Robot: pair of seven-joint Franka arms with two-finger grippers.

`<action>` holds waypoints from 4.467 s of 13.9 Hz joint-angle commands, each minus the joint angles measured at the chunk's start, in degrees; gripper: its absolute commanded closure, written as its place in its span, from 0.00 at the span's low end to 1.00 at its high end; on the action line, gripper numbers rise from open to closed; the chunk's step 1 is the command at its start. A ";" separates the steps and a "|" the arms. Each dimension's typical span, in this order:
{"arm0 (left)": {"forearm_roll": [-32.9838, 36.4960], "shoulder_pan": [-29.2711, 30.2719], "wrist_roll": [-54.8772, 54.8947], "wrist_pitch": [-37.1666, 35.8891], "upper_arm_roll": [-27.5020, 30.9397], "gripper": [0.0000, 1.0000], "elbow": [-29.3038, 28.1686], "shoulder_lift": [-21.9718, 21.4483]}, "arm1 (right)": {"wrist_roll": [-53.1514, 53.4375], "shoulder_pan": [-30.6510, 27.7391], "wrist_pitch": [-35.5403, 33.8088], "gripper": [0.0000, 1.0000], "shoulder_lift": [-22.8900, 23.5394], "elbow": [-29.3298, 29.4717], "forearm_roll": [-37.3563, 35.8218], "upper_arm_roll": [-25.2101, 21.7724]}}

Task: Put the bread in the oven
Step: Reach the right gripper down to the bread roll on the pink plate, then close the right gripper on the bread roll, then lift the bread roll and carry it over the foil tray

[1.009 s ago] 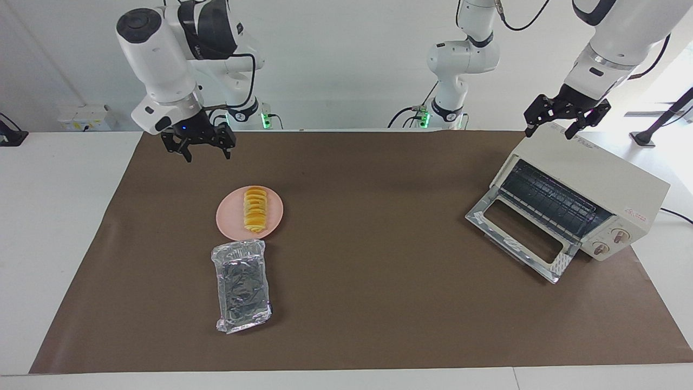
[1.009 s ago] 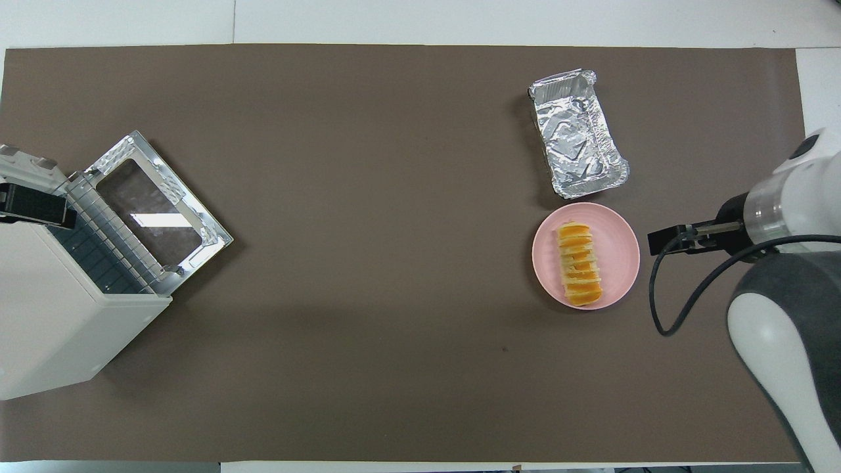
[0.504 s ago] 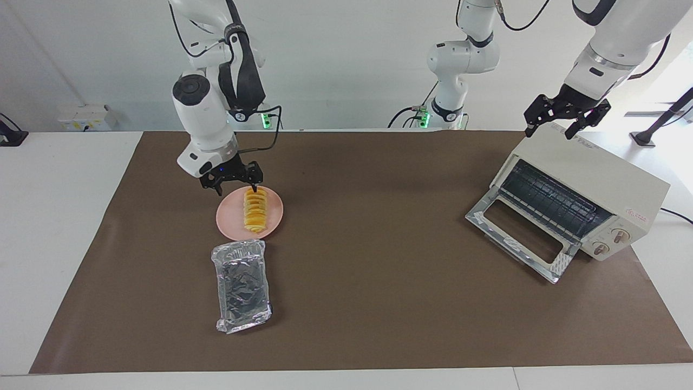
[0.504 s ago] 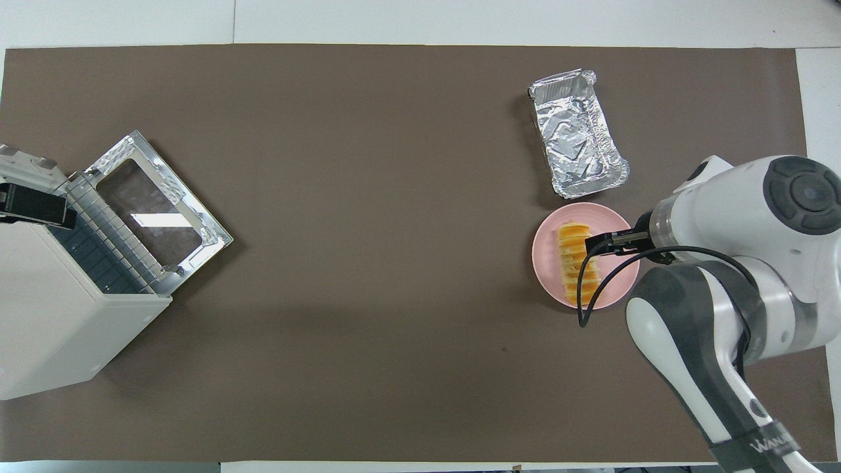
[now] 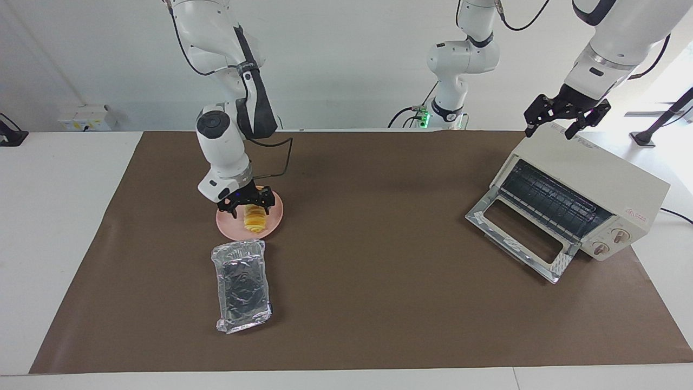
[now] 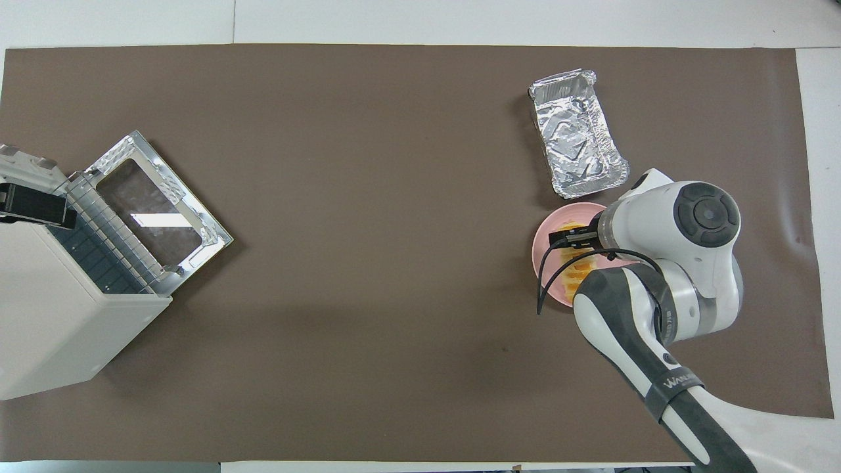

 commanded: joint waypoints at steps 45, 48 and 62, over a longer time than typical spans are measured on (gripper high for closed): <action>-0.37 -0.15 -0.01 0.09 0.32 0.00 -1.47 -1.26 | -13.37 -4.74 -17.46 1.00 38.04 57.01 0.41 -0.13; -0.37 -0.15 -0.01 0.09 0.32 0.00 -1.47 -1.26 | -13.19 -4.30 -18.06 0.18 37.51 56.38 0.58 -0.13; -0.37 -0.15 -0.01 0.09 0.32 0.00 -1.47 -1.26 | -13.54 -6.75 -30.10 0.00 34.17 60.51 0.15 -0.22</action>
